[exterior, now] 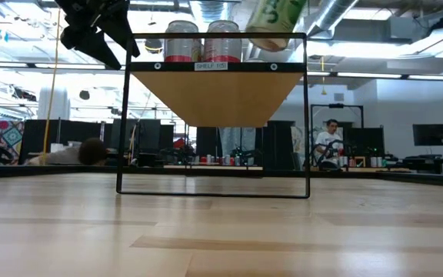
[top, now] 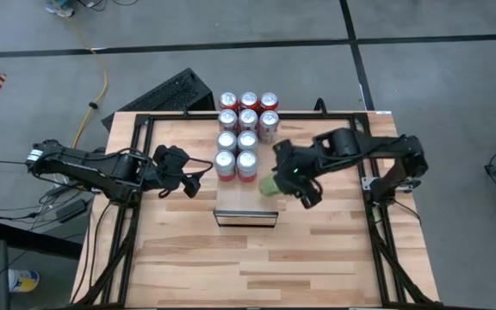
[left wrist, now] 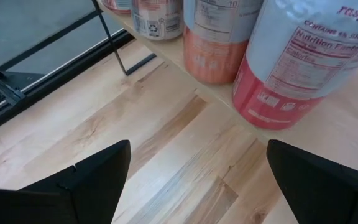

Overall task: Place canned beverage on shelf
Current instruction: Put the green soda can on the shelf

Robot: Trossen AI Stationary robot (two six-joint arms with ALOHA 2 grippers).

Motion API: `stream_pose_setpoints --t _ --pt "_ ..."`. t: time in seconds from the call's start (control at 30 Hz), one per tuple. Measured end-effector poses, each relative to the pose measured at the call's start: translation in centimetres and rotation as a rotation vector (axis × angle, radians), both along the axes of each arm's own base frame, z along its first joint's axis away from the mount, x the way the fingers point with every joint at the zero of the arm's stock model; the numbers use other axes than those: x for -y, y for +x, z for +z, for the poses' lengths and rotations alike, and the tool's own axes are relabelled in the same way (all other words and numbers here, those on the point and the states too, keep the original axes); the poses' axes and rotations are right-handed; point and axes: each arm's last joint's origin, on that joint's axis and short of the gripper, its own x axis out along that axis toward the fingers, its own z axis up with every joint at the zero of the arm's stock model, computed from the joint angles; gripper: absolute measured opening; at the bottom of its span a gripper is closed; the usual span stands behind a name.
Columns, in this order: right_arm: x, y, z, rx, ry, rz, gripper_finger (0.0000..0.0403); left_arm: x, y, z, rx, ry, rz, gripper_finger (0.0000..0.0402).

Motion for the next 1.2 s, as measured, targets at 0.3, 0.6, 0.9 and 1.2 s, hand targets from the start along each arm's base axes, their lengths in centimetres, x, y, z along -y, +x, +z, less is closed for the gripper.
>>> stream_pose_setpoints --t 0.3,0.6,0.9,1.2 --pt "-2.3 3.3 -1.3 -0.144 -0.052 0.162 0.026 0.0 0.0 0.0 0.002 0.005 0.009 0.0363" --pt "-1.3 4.2 -1.3 -0.143 -0.003 0.171 0.026 0.0 0.0 0.0 -0.007 0.016 0.002 0.0363" --pt "-1.4 4.7 -1.8 -0.152 0.002 0.189 0.026 0.0 0.0 0.0 -0.008 0.018 0.002 0.0363" --pt "-1.5 5.7 -3.4 -0.225 -0.014 0.192 0.026 -0.1 0.0 0.0 -0.007 0.023 0.007 0.0363"
